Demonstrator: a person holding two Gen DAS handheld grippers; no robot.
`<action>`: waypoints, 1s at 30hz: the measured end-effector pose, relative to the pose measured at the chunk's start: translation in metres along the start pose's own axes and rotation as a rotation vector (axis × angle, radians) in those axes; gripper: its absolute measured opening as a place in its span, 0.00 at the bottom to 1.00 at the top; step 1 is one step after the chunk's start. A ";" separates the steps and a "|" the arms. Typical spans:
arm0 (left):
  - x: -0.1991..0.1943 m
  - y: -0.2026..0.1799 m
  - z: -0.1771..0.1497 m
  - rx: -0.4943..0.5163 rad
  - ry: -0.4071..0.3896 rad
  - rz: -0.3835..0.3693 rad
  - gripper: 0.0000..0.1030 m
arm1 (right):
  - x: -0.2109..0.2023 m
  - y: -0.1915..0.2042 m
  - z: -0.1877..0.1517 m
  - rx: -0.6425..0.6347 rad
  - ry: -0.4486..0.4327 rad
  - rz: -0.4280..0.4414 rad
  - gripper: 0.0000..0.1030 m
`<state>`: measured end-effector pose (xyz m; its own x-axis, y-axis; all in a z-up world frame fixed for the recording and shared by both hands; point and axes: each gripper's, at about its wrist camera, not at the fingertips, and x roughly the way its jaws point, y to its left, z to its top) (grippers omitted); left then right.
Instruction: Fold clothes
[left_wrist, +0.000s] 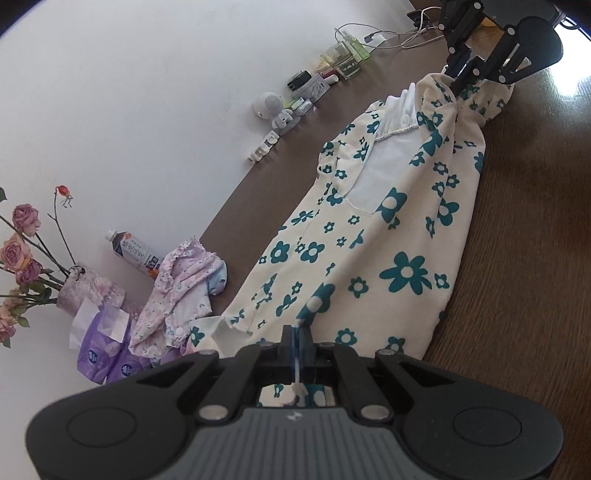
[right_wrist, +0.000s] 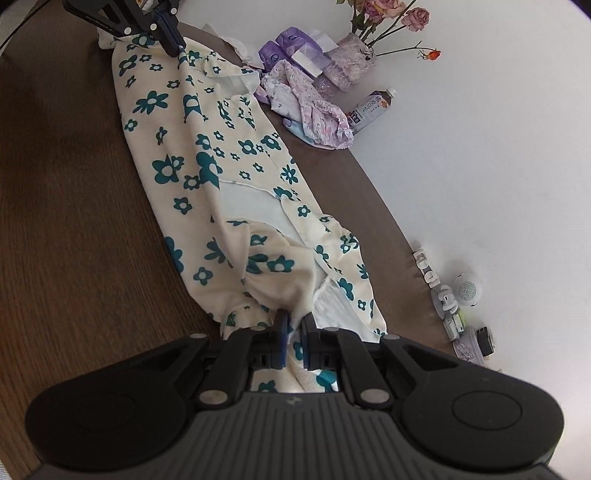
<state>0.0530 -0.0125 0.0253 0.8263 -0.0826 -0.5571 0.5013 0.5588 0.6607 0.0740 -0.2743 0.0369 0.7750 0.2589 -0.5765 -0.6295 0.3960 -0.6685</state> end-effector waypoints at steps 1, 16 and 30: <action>0.005 0.000 -0.001 -0.005 0.006 -0.006 0.01 | 0.005 -0.001 0.000 0.002 0.002 0.001 0.06; 0.010 0.012 -0.009 -0.169 0.013 -0.020 0.20 | 0.035 -0.039 -0.015 0.231 0.031 -0.118 0.13; 0.002 0.038 -0.045 -0.438 0.061 -0.090 0.35 | 0.030 -0.081 -0.070 0.822 0.004 0.040 0.50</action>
<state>0.0625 0.0456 0.0266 0.7612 -0.1048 -0.6400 0.4033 0.8493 0.3406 0.1441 -0.3597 0.0408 0.7518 0.2841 -0.5951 -0.4143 0.9056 -0.0912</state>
